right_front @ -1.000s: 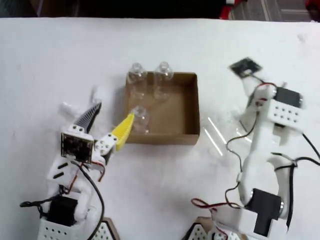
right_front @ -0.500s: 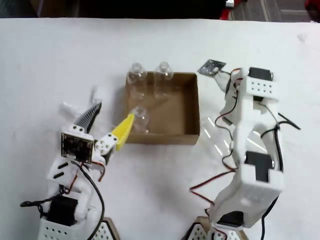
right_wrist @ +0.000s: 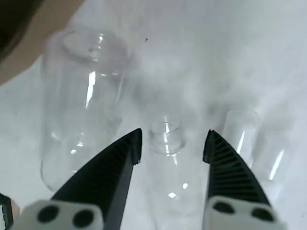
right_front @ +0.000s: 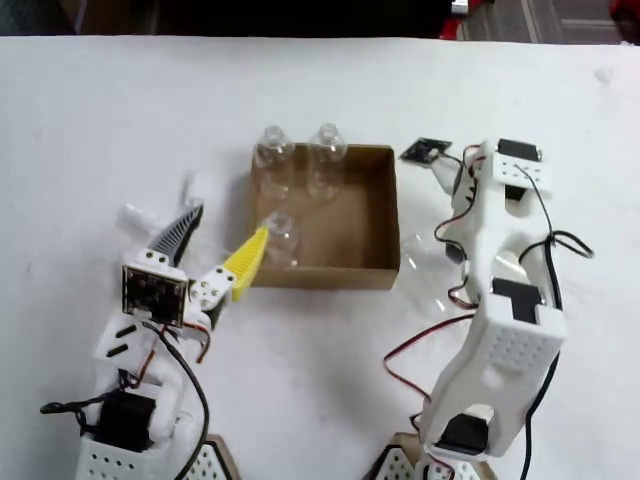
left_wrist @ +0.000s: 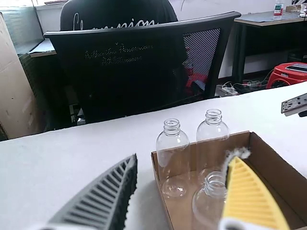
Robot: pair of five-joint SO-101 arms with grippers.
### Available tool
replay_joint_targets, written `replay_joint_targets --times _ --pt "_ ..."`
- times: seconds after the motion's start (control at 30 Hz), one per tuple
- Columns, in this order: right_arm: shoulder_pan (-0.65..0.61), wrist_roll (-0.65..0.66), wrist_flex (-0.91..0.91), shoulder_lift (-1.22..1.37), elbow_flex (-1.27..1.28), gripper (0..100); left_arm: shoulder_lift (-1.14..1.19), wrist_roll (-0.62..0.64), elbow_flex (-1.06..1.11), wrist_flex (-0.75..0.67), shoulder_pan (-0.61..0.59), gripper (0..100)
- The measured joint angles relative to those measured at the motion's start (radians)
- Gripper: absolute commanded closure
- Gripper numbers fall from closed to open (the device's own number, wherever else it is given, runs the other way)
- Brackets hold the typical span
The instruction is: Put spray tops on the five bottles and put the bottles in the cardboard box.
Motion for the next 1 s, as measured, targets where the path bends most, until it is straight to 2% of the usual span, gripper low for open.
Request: replay_joint_targets --times 0.07,0.17,0.3,0.5,0.77,0.87,1.0 --pt "-0.002 0.000 -0.020 0.012 0.000 85.5 0.000 0.000 0.000 0.000 0.000 72" --pt "0.002 0.000 -0.049 0.029 0.000 97.8 0.000 0.000 0.000 0.000 0.000 72" --pt "0.002 0.002 -0.061 0.031 -0.002 94.9 0.000 0.000 0.000 0.000 0.000 72" --pt "0.002 -0.008 -0.060 -0.041 -0.002 98.3 0.000 0.000 0.000 0.000 0.000 72" --pt "-0.002 -0.135 -0.058 -0.259 -0.002 98.2 0.000 0.000 0.000 0.000 0.000 72" --pt "-0.044 -0.216 -0.058 -0.339 -0.002 98.2 0.000 0.000 0.000 0.000 0.000 72" --pt "-0.132 -0.394 -0.077 -0.448 0.000 98.2 0.000 0.000 0.000 0.000 0.000 72"
